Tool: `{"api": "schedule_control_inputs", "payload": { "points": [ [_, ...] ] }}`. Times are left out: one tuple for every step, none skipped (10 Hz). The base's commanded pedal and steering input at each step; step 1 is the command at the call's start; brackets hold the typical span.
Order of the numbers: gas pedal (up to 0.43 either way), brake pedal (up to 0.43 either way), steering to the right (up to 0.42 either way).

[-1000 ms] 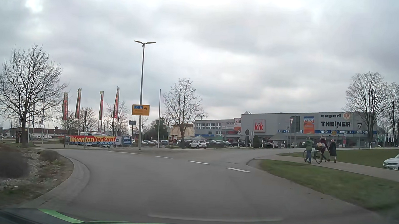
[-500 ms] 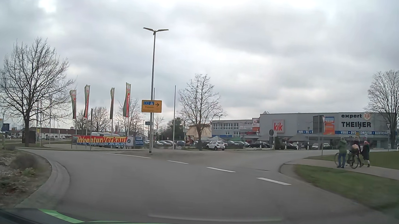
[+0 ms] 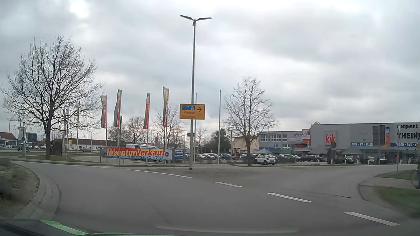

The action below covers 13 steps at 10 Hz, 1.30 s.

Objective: Follow the waypoints while adhering to traffic rules and regulations

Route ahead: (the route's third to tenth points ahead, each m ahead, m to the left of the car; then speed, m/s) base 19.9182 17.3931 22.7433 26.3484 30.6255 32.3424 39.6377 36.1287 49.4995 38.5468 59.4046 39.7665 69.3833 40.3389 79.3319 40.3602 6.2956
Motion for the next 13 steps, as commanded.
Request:
{"api": "schedule_control_inputs", "payload": {
  "points": [
    [0.157,0.0,-0.224],
    [0.157,0.0,-0.243],
    [0.157,0.0,-0.253],
    [0.157,0.0,-0.261],
    [0.157,0.0,-0.266],
    [0.157,0.0,-0.27],
    [0.157,0.0,-0.27],
    [0.157,0.0,-0.27],
    [0.157,0.0,-0.27],
    [0.157,0.0,-0.271],
    [0.157,0.0,-0.274],
    [0.157,0.0,-0.281],
    [0.157,0.0,-0.285]
  ]
}}
